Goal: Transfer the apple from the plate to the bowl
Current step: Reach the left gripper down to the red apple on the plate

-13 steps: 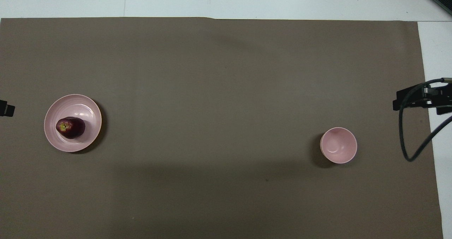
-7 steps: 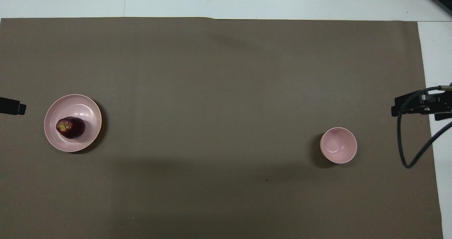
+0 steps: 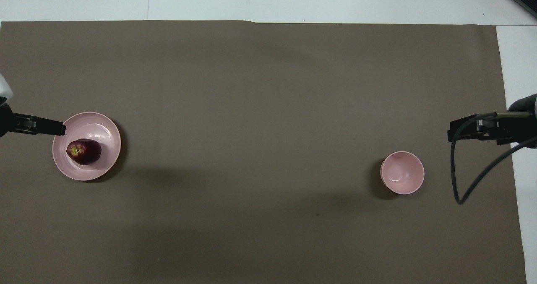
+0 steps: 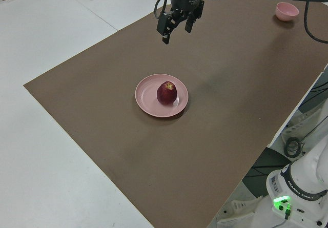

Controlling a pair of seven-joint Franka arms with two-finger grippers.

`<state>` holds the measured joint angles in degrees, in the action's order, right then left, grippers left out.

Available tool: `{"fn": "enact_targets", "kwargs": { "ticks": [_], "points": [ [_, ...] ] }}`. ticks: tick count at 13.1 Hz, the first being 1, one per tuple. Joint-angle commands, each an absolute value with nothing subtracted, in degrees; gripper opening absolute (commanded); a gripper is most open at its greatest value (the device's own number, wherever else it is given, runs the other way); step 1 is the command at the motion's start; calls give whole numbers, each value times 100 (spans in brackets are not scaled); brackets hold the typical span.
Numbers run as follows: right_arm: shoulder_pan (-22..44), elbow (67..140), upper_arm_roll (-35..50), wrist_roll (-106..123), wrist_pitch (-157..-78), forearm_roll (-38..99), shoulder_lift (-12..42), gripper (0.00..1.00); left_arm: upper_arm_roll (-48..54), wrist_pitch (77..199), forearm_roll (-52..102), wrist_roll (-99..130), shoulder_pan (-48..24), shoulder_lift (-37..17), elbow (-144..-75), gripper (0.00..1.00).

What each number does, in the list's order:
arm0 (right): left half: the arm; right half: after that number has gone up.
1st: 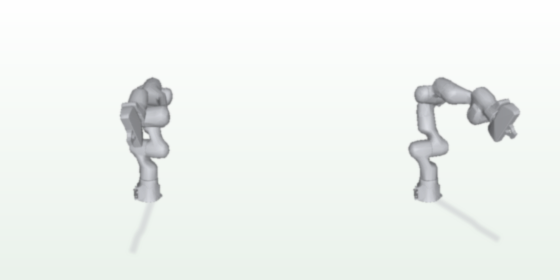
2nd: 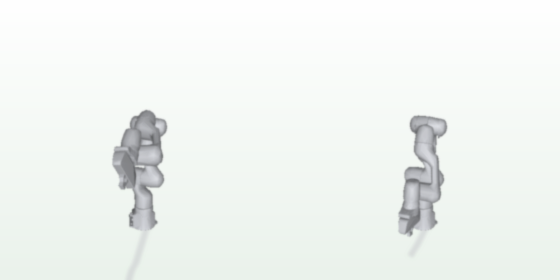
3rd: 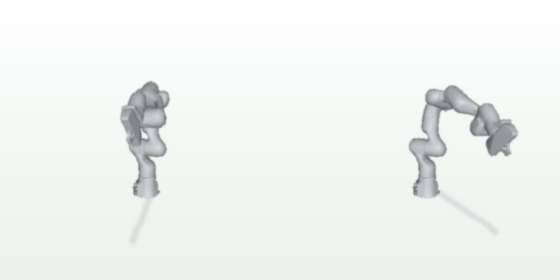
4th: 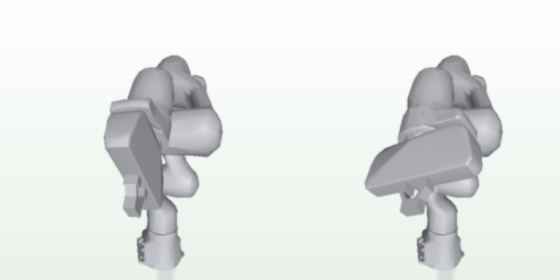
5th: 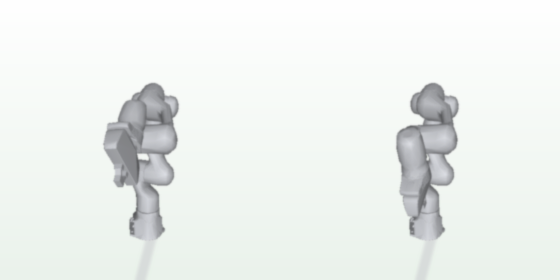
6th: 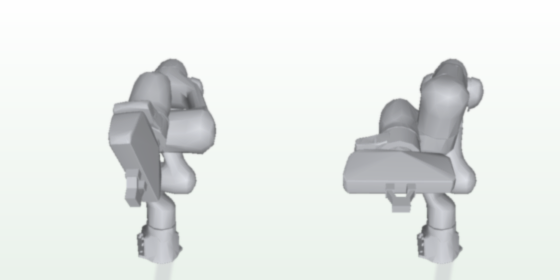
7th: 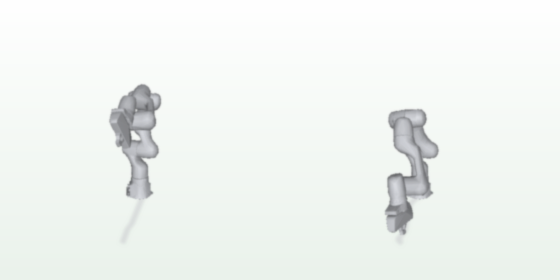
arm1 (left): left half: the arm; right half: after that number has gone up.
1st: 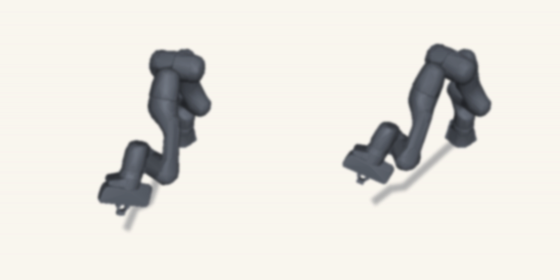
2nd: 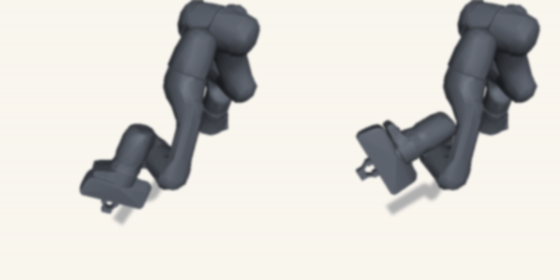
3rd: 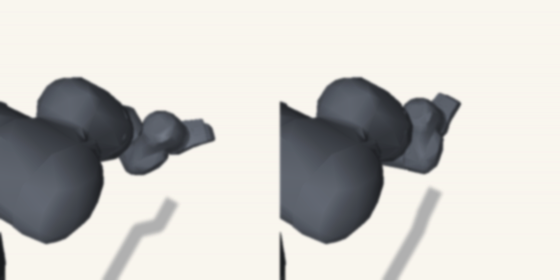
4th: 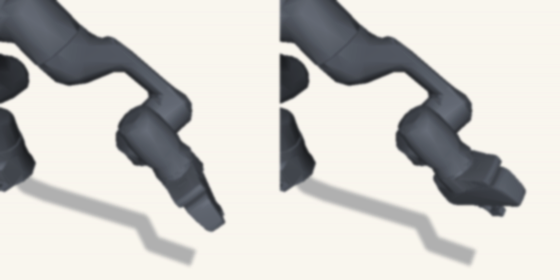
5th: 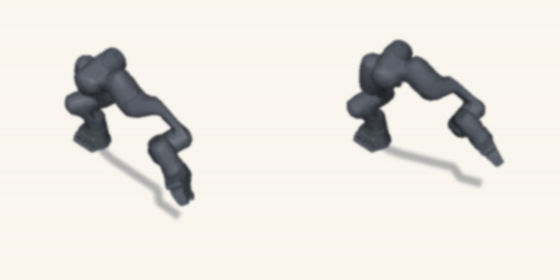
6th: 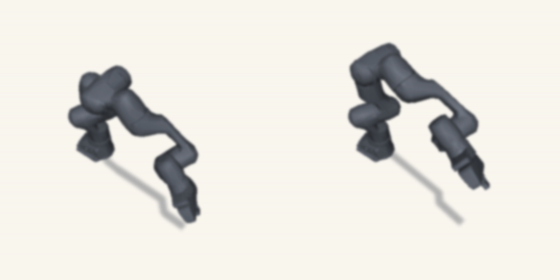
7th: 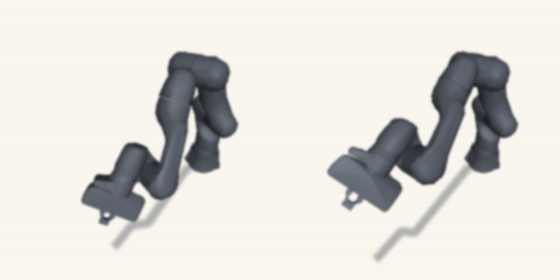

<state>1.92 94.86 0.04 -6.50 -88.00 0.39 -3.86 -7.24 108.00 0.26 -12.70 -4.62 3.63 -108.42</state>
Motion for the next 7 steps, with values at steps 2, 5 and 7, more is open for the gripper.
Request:
{"fn": "enact_targets", "kwargs": {
  "ticks": [2,5,7],
  "points": [
    [342,10141,26,-852,-9385,132,-598,100,-703,11547,79,-1432,-185,475,-11635,100],
    [422,10248,44,-1142,-9492,141,-545,100,-703,11996,79,-1476,-158,274,-11856,100],
    [492,10388,44,-1300,-9667,210,-519,100,-703,12337,79,-1485,-141,115,-12092,100]
  ]
}}
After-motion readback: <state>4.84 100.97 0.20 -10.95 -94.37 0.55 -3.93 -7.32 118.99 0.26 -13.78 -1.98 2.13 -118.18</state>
